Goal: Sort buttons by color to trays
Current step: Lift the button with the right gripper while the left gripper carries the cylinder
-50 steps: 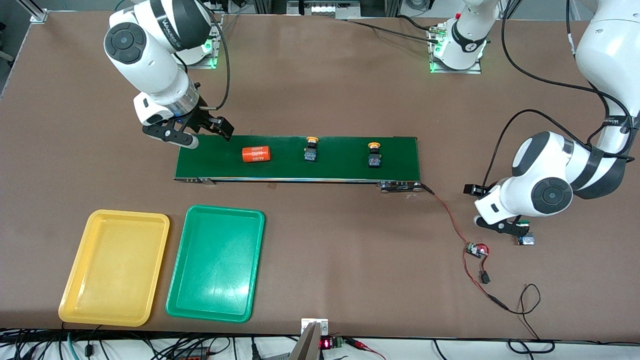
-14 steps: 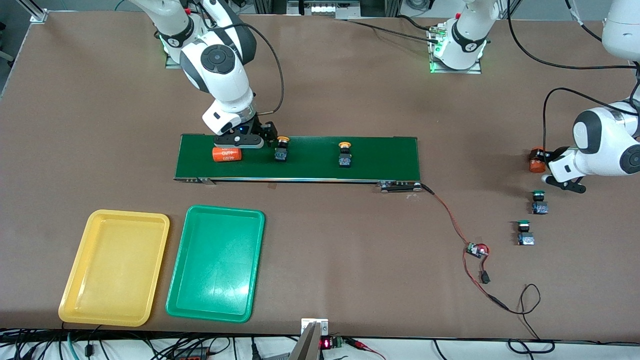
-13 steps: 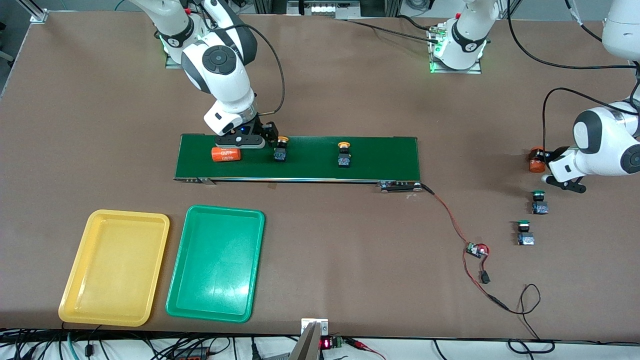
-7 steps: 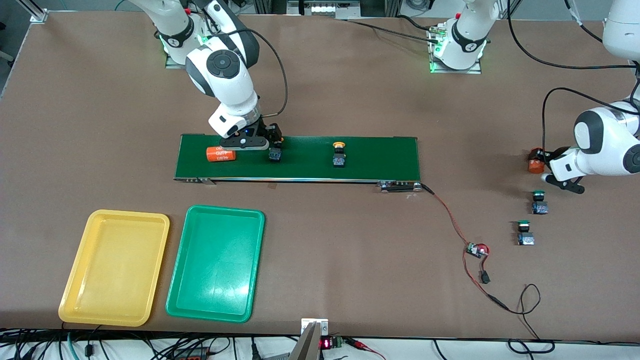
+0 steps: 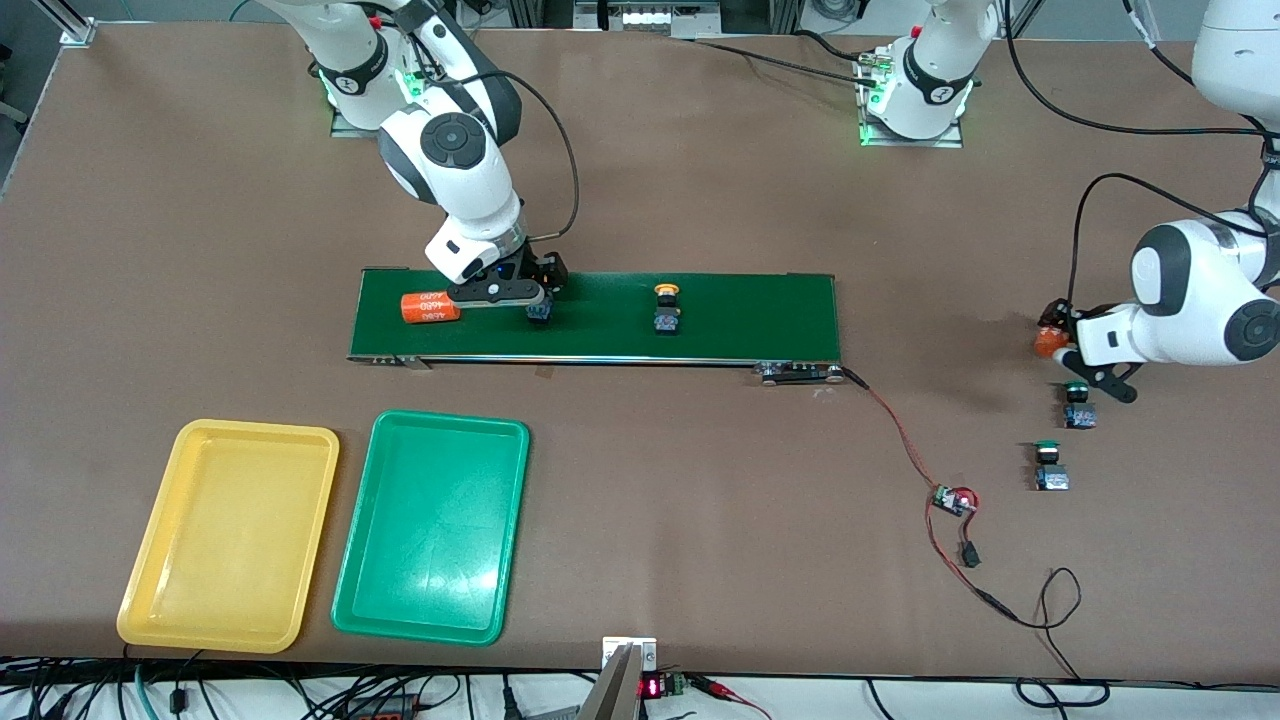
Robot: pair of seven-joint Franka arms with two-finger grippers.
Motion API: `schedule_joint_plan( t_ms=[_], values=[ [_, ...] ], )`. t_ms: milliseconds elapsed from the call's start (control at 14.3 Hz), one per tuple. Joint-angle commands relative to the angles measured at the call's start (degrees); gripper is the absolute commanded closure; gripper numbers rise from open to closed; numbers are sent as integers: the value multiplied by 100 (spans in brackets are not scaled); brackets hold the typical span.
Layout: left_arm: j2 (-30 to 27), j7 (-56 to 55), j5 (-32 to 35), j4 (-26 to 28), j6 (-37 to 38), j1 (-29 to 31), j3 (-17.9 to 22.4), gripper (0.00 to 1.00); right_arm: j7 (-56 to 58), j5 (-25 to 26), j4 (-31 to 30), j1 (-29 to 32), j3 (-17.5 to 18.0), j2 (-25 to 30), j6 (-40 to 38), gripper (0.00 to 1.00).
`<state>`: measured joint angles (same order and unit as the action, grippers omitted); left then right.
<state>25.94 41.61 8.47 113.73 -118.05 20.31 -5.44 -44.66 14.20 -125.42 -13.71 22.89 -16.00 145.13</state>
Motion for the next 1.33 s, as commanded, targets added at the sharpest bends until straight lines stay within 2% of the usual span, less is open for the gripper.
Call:
schedule_joint_plan(
  t_ms=[0, 280, 349, 489, 699, 839, 1048, 1258],
  values=[
    [-107, 189, -161, -403, 571, -246, -229, 75, -96, 249, 35, -44, -135, -166, 226, 0],
    [-125, 137, -161, -1158, 1361, -870, -326, 76, -105, 495, 35, -79, -276, -368, 411, 1],
    [-125, 111, -161, -1377, 1590, -941, -448, 76, -105, 566, 35, -79, -329, -386, 472, 5],
    [-159, 93, -161, -1546, 1723, -1203, -598, 76, -105, 566, 35, -79, -338, -386, 481, 18],
    [-195, 154, -161, -1687, 1715, -1722, -678, 77, -105, 575, 35, -70, -347, -343, 455, 49],
    [-195, 198, -170, -1705, 1715, -1837, -757, 77, -105, 575, 35, -53, -347, -272, 420, 62],
    [-195, 207, -162, -1705, 1706, -1838, -1160, 77, -52, 540, 44, -9, -373, -44, 271, 66],
    [-195, 216, -170, -1705, 1697, -1838, -1582, 77, 18, 531, 140, 149, -382, 412, -430, 66]
  ],
)
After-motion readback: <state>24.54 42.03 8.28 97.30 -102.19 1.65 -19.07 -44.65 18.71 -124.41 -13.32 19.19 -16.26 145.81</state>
